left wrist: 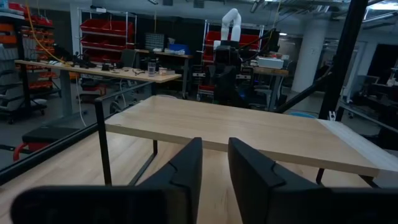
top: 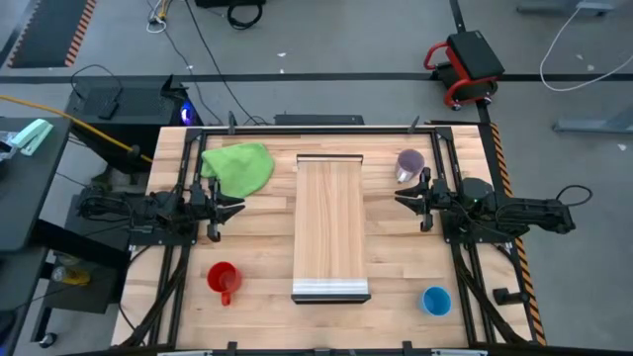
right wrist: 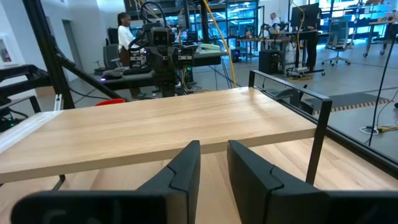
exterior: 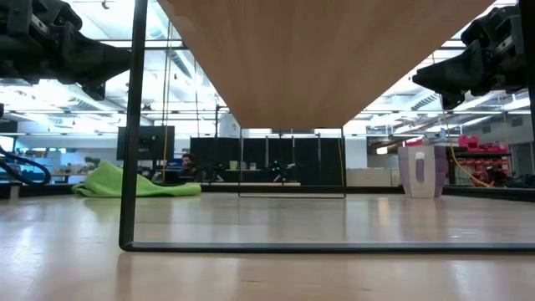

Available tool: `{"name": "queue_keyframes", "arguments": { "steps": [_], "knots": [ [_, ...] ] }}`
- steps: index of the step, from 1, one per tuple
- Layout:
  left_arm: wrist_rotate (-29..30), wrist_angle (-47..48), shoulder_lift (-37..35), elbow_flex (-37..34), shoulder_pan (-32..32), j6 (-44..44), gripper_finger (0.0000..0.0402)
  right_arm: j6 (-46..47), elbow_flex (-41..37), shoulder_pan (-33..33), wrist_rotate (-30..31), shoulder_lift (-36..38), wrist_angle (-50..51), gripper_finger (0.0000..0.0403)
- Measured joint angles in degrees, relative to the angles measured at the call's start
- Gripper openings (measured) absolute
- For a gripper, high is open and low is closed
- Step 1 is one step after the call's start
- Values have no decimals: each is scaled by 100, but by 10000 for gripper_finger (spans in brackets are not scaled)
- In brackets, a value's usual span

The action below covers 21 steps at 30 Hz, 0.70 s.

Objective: Stack small to large cups/mugs on shelf

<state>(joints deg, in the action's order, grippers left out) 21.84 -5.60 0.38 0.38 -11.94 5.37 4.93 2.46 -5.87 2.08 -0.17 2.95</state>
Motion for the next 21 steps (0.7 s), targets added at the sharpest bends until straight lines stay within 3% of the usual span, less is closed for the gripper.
{"name": "queue_keyframes", "arguments": {
  "steps": [17, 21],
  "knots": [
    [-1, -22, 2, 0, 0, 20, 84, 0, 0, -2, -2, -1, -1, 88],
    [-2, -44, 2, 0, 0, 692, 84, 0, 0, -2, 0, -1, 1, 88]
  ]
}}
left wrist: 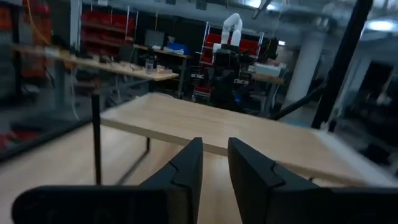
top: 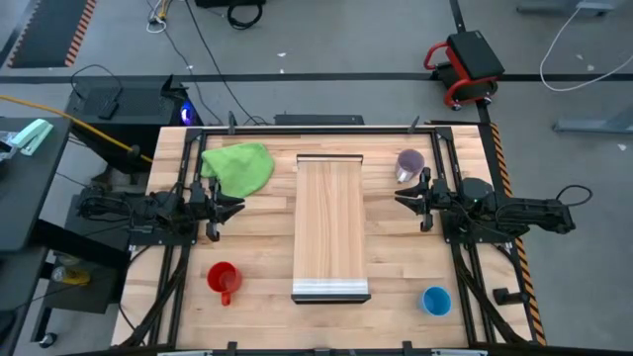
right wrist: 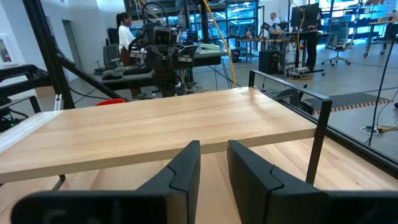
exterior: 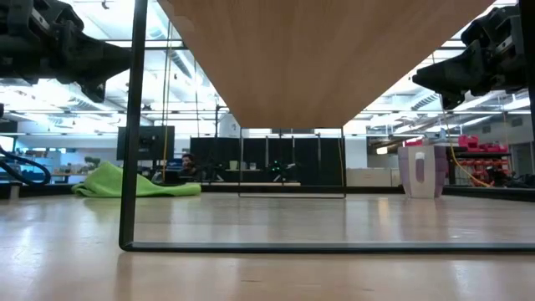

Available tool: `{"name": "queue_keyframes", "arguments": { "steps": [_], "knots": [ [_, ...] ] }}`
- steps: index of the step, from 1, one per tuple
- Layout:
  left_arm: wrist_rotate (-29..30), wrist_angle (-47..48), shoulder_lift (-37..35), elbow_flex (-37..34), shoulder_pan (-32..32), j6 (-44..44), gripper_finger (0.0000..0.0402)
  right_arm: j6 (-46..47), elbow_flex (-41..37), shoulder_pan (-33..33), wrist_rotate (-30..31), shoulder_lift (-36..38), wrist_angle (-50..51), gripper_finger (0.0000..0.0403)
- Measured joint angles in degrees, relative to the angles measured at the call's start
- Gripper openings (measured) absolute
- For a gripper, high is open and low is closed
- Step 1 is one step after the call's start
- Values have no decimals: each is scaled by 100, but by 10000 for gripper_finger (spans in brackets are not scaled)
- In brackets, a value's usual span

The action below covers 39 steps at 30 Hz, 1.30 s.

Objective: Stack small to large cups/mugs on shelf
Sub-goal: Put the violet mug on the shelf

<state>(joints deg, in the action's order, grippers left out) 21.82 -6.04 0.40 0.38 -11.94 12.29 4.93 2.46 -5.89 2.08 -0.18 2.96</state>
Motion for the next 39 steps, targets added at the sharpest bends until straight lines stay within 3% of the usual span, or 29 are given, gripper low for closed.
{"name": "queue_keyframes", "arguments": {
  "steps": [10, 15, 18, 22, 26, 30, 35, 39],
  "knots": [
    [27, -581, 0, 0, -2, 2399, 88, -135, 0, 0, 1, 0, -2, 88],
    [421, -1247, 0, 0, -2, 3201, 83, -79, 0, 0, 1, 2, -93, 88],
    [713, -1551, -2, 0, -2, 3217, 84, 943, 0, 2, 1, -1, -426, 88],
    [1094, -1737, -2, -2, -2, 3222, 89, 3086, 2, 0, 5, 0, -1117, 88],
    [1305, -1734, -2, 0, -2, 3209, 90, 4254, 0, 0, 268, 2, -1997, 88],
    [1524, -1735, -2, -1, -2, 3203, 85, 4430, 2, 0, 318, 0, -3012, 88],
    [2198, -1805, -2, 0, 0, 3225, 80, 4362, 6, 1, 401, 2, -4598, 88],
    [2256, -2060, 0, 0, 0, 3206, 79, 4275, 276, 2, 534, 2, -5207, 88]
  ]
}}
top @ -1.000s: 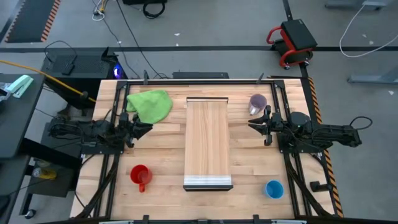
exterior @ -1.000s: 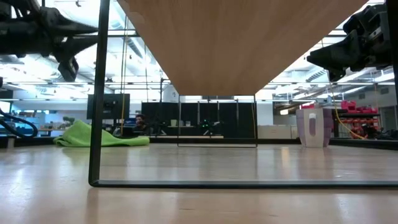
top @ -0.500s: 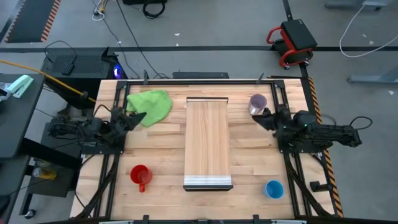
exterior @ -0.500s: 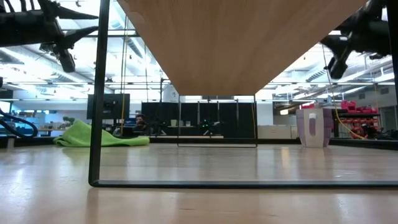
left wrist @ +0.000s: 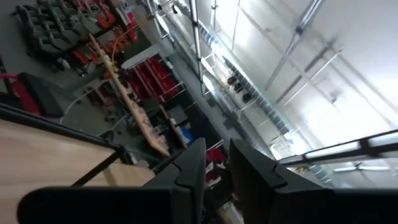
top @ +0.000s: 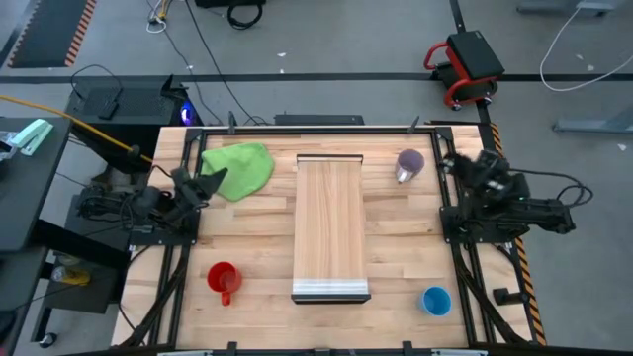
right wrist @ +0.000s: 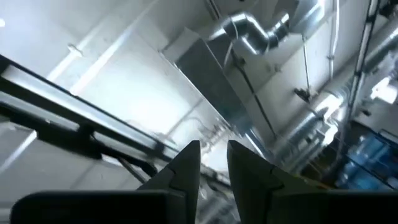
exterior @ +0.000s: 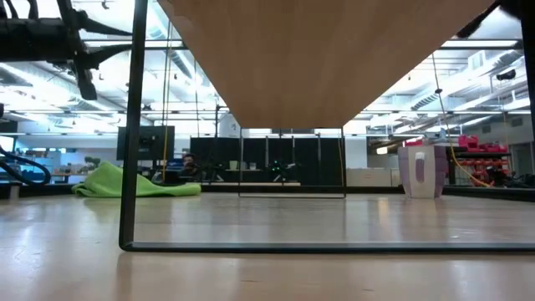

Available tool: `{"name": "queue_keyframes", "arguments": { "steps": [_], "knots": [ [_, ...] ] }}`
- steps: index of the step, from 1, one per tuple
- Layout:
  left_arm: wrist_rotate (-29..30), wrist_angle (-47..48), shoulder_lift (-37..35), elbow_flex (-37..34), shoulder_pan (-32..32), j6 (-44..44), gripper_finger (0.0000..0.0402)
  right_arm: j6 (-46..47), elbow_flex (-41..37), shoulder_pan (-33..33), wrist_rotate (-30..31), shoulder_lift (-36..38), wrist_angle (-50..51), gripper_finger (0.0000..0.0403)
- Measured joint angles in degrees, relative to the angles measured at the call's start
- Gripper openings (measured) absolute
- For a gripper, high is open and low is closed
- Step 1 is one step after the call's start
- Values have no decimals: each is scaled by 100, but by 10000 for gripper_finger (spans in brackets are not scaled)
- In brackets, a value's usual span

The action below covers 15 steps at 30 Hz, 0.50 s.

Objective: Stack small to large cups/mugs on shelf
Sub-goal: Put the violet mug on the shelf

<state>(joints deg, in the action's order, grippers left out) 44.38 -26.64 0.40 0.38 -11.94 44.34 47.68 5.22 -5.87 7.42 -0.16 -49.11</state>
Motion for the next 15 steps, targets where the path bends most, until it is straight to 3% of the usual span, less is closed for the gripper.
{"name": "queue_keyframes", "arguments": {
  "steps": [5, 8, 11, 15],
  "knots": [
    [-46, -364, -2, 0, 0, -134, 72, -489, 820, 0, 58, -104, 179, 88],
    [-54, -402, -2, 0, 0, -360, 66, -989, 1542, 0, -25, -282, 779, 88],
    [-55, -397, -2, 0, 0, -491, 62, -1421, 2498, -1, 84, -528, 2371, 88],
    [-57, -395, -2, 0, 0, -497, 59, -1780, 4067, 0, 977, -1163, 5466, 88]
  ]
}}
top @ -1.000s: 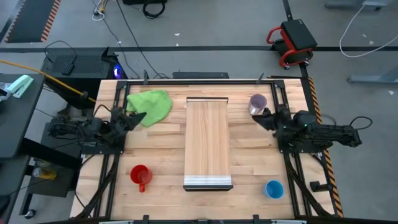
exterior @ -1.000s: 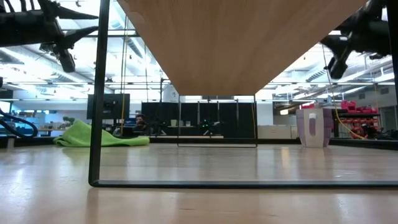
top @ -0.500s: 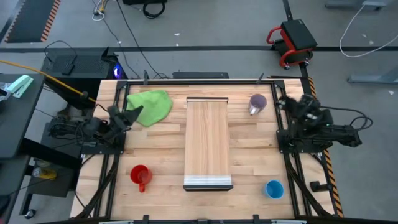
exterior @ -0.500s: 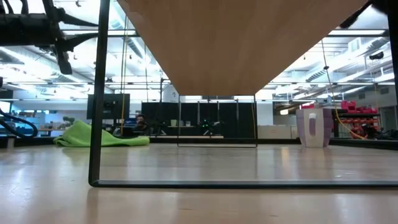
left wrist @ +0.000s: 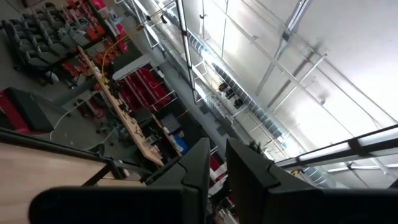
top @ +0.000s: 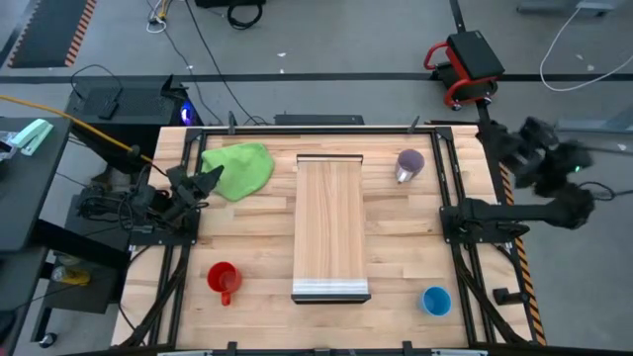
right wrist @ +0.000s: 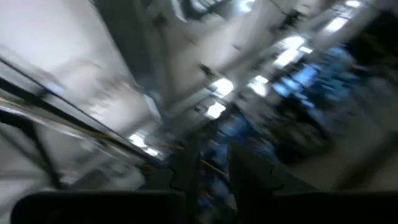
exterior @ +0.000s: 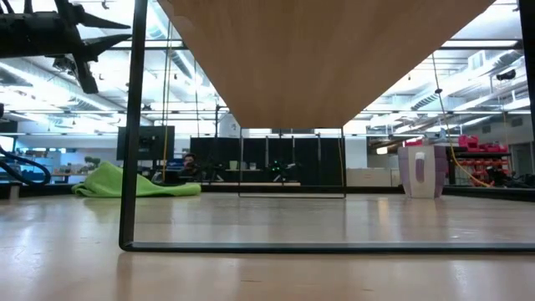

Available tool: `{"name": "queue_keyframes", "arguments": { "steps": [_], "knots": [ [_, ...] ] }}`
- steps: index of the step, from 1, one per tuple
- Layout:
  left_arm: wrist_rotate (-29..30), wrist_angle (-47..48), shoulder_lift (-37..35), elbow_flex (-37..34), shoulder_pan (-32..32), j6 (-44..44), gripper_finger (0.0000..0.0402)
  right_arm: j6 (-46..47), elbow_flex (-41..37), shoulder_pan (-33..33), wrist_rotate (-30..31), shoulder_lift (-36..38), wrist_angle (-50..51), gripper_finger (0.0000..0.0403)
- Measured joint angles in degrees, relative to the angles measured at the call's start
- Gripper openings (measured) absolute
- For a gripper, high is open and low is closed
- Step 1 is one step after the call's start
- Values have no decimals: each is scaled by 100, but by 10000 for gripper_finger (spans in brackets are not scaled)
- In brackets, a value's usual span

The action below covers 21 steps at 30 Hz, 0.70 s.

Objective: Stack small to large cups/mugs on shelf
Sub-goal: Put the violet mug on the shelf

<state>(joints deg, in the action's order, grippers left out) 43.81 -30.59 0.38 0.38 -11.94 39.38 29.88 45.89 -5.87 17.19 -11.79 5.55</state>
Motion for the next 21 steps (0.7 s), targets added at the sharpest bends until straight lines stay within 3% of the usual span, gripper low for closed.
{"name": "queue_keyframes", "arguments": {
  "steps": [4, 7, 10, 13, 18, 21],
  "knots": [
    [-9, 0, 0, 0, 0, -2, 63, 53, 1635, -1, 1426, -1007, 2709, 88],
    [-9, 19, 0, 0, 0, -6, 66, 593, 2943, -2, 2454, -1874, 4652, 88],
    [-11, 40, 0, 0, 0, -9, 68, 1140, 4210, -2, 3011, -2747, 6646, 88],
    [-11, 42, 0, 0, 0, -20, 67, 1970, 5249, -2, 3103, -3564, 8448, 88],
    [-13, 62, 1, 0, -2, -22, 71, 1661, 5967, -197, 2657, -4286, 8324, 88],
    [-24, 114, 0, 0, -2, -20, 76, 1458, 6041, -705, 2588, -4442, 8408, 88]
  ]
}}
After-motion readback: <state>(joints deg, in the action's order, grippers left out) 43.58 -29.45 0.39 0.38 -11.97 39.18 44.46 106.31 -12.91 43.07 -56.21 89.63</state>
